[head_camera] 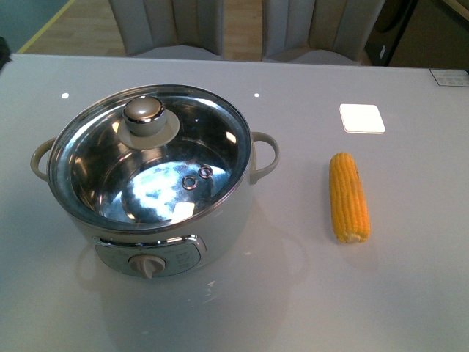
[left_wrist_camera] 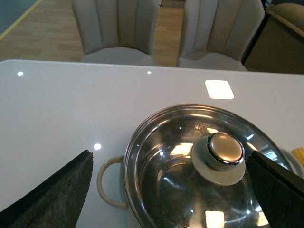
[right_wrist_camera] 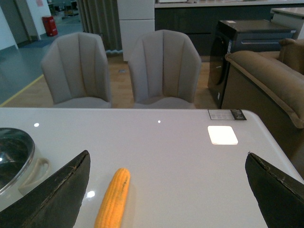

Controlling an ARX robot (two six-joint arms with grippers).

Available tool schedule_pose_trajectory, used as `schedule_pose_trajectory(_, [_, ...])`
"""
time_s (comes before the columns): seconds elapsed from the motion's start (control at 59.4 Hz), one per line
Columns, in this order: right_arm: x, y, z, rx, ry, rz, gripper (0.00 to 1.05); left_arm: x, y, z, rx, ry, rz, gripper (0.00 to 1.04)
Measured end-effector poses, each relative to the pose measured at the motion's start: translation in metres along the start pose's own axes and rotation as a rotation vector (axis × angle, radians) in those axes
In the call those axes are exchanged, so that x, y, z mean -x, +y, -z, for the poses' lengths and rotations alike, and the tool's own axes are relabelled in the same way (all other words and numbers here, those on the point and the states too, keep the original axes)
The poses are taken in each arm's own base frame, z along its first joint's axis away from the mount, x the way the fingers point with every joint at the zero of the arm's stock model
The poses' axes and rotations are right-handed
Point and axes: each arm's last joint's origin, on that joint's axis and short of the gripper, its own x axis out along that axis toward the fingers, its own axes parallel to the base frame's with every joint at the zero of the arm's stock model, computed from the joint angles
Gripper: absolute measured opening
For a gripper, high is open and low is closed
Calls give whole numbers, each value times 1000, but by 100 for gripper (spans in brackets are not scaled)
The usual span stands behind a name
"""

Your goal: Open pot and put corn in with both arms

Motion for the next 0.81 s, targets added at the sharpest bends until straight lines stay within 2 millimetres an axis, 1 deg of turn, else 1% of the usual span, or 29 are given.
schedule_pose_trajectory(0.185, [0, 0, 0, 0, 0, 0, 96, -25, -3, 23, -95, 32, 88, 98])
schedule_pose_trajectory(0.286, [0, 0, 0, 0, 0, 0, 96, -37, -4, 29, -138, 42, 126, 98])
schedule_pose_trajectory(0.337, [0, 0, 0, 0, 0, 0, 96, -47, -5, 32, -160, 56, 155, 98])
schedule_pose_trajectory(0.623, [0, 0, 0, 0, 0, 0, 96, -82, -9, 36, -217, 79, 218, 98])
schedule_pose_trajectory(0.808, [0, 0, 0, 0, 0, 0, 96, -97, -22, 39, -258, 110, 273, 98])
